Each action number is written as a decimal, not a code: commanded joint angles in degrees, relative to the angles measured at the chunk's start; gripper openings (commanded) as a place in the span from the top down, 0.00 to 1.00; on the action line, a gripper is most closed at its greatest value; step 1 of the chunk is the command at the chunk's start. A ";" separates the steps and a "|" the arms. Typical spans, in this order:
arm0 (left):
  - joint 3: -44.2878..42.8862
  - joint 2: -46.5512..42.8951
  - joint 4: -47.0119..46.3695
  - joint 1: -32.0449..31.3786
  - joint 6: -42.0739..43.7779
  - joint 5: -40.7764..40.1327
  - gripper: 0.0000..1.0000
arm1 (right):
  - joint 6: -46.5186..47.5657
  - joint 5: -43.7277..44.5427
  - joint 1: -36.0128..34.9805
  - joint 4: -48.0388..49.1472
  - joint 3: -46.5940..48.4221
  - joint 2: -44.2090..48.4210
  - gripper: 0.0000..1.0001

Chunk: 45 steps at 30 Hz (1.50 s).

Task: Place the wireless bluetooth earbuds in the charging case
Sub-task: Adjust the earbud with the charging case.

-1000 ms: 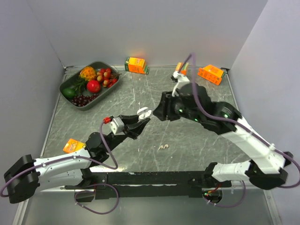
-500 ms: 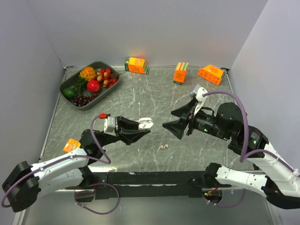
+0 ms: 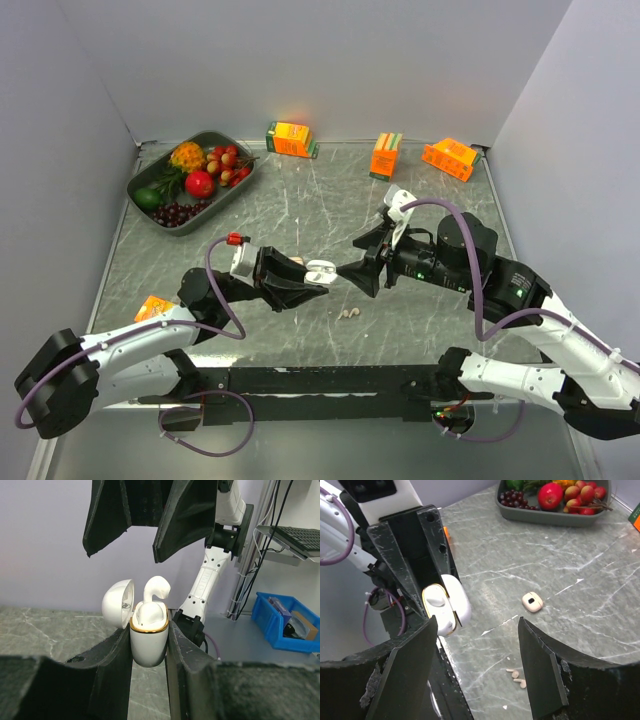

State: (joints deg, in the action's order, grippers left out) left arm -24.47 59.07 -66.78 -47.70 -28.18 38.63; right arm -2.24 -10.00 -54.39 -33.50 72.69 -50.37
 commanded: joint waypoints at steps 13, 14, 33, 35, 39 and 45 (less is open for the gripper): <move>-1.63 -1.94 -1.51 0.15 0.85 -0.49 0.99 | 0.22 -1.34 -0.45 0.89 -0.35 0.80 0.24; -1.46 -2.03 -1.51 0.15 0.94 -0.57 0.99 | 0.13 -1.34 -0.37 0.71 -0.35 0.89 0.24; -1.19 -2.73 -1.60 0.24 0.85 -1.10 0.99 | -1.19 0.24 -2.65 0.36 0.53 -1.57 0.24; -1.20 -2.82 -1.68 0.15 0.68 -0.84 0.99 | -1.54 0.86 -2.82 0.45 0.70 -1.92 0.24; -1.11 -2.82 -1.86 0.15 0.59 -1.01 0.99 | -2.42 1.82 -2.74 0.89 1.23 -2.89 0.25; -1.20 -2.99 -1.51 0.15 1.03 -1.19 0.99 | -4.52 4.02 -2.83 0.98 2.29 -4.47 0.26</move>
State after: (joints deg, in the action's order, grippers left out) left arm -24.47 57.45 -65.25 -47.55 -27.68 37.41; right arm -5.10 -9.30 -56.88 -33.74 72.38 -54.04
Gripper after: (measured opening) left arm 0.330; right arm 0.745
